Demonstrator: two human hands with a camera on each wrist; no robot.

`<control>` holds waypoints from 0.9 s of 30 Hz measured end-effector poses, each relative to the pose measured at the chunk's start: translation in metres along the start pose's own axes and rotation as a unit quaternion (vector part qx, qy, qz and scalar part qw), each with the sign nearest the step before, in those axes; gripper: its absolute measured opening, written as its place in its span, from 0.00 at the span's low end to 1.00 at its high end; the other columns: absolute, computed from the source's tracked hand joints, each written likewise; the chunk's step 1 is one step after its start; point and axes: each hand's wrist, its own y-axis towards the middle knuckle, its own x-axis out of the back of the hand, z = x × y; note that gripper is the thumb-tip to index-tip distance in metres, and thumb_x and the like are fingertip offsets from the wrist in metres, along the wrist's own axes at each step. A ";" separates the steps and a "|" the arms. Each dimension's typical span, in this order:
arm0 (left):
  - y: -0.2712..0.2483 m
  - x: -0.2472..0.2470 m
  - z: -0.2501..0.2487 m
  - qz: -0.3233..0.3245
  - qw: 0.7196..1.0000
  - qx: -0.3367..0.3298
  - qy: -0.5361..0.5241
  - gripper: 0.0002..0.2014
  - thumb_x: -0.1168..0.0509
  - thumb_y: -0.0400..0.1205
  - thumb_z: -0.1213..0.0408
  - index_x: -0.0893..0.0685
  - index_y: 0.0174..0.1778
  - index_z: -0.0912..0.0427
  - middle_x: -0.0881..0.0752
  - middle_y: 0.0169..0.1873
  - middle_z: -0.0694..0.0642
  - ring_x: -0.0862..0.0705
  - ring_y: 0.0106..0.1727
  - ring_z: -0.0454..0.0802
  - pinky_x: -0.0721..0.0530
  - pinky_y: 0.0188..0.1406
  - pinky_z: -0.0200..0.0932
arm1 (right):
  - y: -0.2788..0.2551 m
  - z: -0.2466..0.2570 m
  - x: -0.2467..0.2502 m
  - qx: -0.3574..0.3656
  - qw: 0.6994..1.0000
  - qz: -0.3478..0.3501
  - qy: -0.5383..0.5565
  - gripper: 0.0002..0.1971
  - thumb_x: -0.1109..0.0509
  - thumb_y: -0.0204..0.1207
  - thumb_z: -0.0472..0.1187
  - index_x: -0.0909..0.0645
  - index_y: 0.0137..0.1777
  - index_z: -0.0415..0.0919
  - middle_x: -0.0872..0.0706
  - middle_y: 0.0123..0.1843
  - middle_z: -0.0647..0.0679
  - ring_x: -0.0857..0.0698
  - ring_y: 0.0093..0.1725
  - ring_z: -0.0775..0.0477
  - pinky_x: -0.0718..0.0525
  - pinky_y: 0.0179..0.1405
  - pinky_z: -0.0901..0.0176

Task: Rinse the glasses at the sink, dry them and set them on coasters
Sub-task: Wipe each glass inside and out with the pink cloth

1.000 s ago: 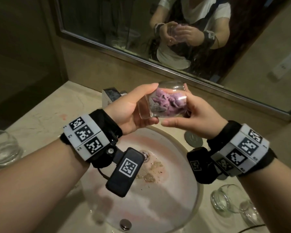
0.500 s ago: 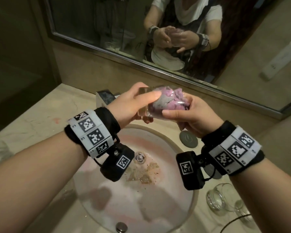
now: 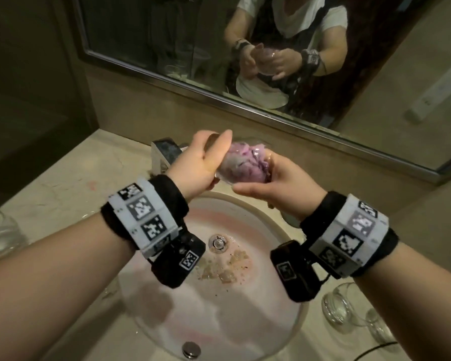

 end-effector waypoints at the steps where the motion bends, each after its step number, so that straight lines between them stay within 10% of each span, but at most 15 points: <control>1: -0.001 0.001 0.001 -0.008 0.996 -0.075 0.046 0.18 0.45 0.83 0.42 0.31 0.62 0.49 0.21 0.46 0.46 0.20 0.38 0.40 0.22 0.32 0.34 | -0.002 0.001 0.000 -0.028 0.994 0.000 0.103 0.14 0.33 0.73 0.21 0.22 0.54 0.36 0.12 0.39 0.50 0.15 0.28 0.64 0.19 0.28 0.76; 6: -0.001 0.012 -0.007 0.070 0.963 -0.236 0.107 0.17 0.43 0.81 0.49 0.39 0.61 0.48 0.31 0.54 0.38 0.20 0.34 0.28 0.23 0.28 0.24 | 0.002 0.002 0.007 0.005 0.984 -0.071 0.164 0.15 0.26 0.69 0.26 0.21 0.53 0.37 0.11 0.36 0.51 0.19 0.23 0.60 0.25 0.16 0.73; 9: -0.001 0.015 -0.015 0.129 0.989 -0.046 -0.063 0.21 0.55 0.83 0.41 0.32 0.64 0.48 0.18 0.52 0.52 0.14 0.33 0.41 0.19 0.26 0.32 | 0.002 -0.001 0.011 0.067 0.991 -0.107 -0.048 0.19 0.21 0.66 0.33 0.21 0.55 0.46 0.14 0.48 0.59 0.12 0.46 0.59 0.14 0.56 0.52; 11: 0.000 0.015 -0.020 0.171 0.965 0.111 -0.165 0.37 0.59 0.77 0.31 0.23 0.63 0.57 0.13 0.44 0.60 0.15 0.32 0.49 0.20 0.22 0.37 | 0.002 -0.006 0.010 0.136 0.957 -0.099 -0.236 0.21 0.22 0.67 0.39 0.21 0.60 0.46 0.18 0.54 0.65 0.17 0.60 0.56 0.43 0.80 0.37; 13: 0.001 0.010 -0.022 0.129 0.975 0.137 -0.118 0.39 0.54 0.78 0.31 0.22 0.62 0.64 0.14 0.38 0.59 0.18 0.29 0.49 0.24 0.17 0.35 | 0.002 -0.006 0.006 0.120 0.954 -0.090 -0.258 0.21 0.22 0.69 0.37 0.21 0.61 0.46 0.19 0.54 0.64 0.18 0.61 0.57 0.46 0.81 0.46; 15: 0.000 0.003 -0.022 0.055 0.997 0.046 -0.037 0.26 0.52 0.84 0.40 0.27 0.63 0.58 0.16 0.42 0.55 0.16 0.34 0.48 0.22 0.22 0.35 | -0.001 0.002 0.006 0.046 0.990 -0.066 -0.119 0.18 0.24 0.69 0.32 0.21 0.56 0.47 0.15 0.50 0.60 0.13 0.49 0.61 0.19 0.60 0.64; 17: 0.000 0.001 -0.017 0.016 0.992 -0.106 0.073 0.12 0.49 0.86 0.48 0.32 0.61 0.50 0.21 0.47 0.46 0.19 0.42 0.42 0.21 0.32 0.29 | -0.003 0.006 0.007 -0.011 0.996 -0.046 0.078 0.13 0.30 0.72 0.26 0.22 0.51 0.42 0.12 0.36 0.53 0.15 0.29 0.63 0.21 0.25 0.76; 22: 0.006 0.014 -0.008 0.093 0.926 -0.301 0.206 0.30 0.47 0.74 0.33 0.36 0.64 0.50 0.29 0.55 0.48 0.25 0.49 0.31 0.27 0.44 0.18 | -0.007 0.005 0.011 -0.023 0.979 -0.060 0.195 0.13 0.33 0.71 0.23 0.23 0.52 0.37 0.15 0.26 0.54 0.20 0.18 0.62 0.27 0.16 0.75; 25: 0.002 0.016 -0.009 0.136 0.982 -0.131 0.031 0.40 0.58 0.66 0.24 0.34 0.66 0.47 0.24 0.59 0.53 0.15 0.42 0.46 0.15 0.33 0.34 | -0.004 -0.002 0.014 0.035 0.994 -0.098 -0.039 0.20 0.23 0.67 0.31 0.21 0.59 0.40 0.12 0.49 0.52 0.12 0.45 0.59 0.14 0.55 0.55; 27: -0.001 0.014 -0.010 0.174 0.981 0.038 -0.072 0.49 0.57 0.59 0.23 0.27 0.67 0.52 0.18 0.49 0.62 0.15 0.31 0.50 0.18 0.22 0.37 | -0.002 -0.006 0.009 0.101 0.962 -0.106 -0.232 0.21 0.21 0.68 0.38 0.20 0.60 0.42 0.16 0.55 0.59 0.18 0.60 0.56 0.39 0.78 0.37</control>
